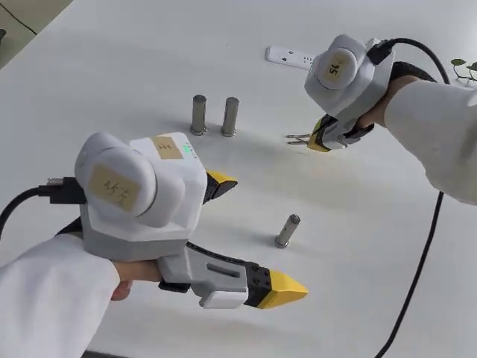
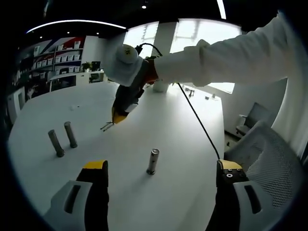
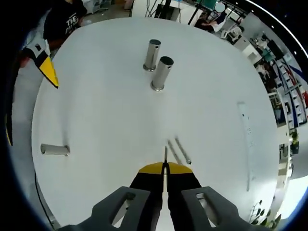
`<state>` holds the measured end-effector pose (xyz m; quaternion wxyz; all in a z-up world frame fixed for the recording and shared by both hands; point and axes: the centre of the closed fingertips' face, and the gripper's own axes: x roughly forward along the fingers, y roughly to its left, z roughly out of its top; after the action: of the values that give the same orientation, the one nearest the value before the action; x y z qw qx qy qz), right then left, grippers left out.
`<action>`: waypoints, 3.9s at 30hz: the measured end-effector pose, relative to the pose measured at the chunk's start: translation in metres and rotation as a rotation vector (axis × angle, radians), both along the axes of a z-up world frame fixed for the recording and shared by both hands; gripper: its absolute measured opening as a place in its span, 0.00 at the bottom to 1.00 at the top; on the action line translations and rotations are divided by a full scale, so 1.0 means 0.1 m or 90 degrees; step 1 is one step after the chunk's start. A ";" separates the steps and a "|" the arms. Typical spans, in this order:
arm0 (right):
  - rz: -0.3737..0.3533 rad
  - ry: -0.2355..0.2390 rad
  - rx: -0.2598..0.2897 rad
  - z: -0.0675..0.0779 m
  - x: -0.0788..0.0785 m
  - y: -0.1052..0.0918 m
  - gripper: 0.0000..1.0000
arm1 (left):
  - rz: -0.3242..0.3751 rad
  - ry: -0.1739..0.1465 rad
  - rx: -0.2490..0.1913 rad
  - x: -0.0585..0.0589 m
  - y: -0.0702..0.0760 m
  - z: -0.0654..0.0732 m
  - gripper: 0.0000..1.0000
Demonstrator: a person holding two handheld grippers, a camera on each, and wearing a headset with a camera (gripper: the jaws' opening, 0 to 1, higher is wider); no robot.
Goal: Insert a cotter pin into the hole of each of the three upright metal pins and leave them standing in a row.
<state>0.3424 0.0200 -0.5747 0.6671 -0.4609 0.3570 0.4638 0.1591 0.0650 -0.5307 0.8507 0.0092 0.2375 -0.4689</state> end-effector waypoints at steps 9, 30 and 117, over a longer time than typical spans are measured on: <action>0.060 -0.103 0.089 0.51 -0.28 0.12 0.00 | 0.003 -0.008 -0.001 0.04 0.02 0.09 0.88; 0.073 -0.193 0.150 0.78 -1.45 0.02 0.00 | 0.045 0.059 -0.134 0.14 -0.06 0.32 0.64; 0.025 0.077 0.432 0.57 -2.29 0.39 0.00 | -0.261 -0.063 -0.046 -0.51 -0.11 0.34 0.00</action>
<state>0.1137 0.0592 -0.5173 0.7508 -0.1912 0.2122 0.5956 0.1084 0.0539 -0.4969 0.7481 0.0497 0.1713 -0.6392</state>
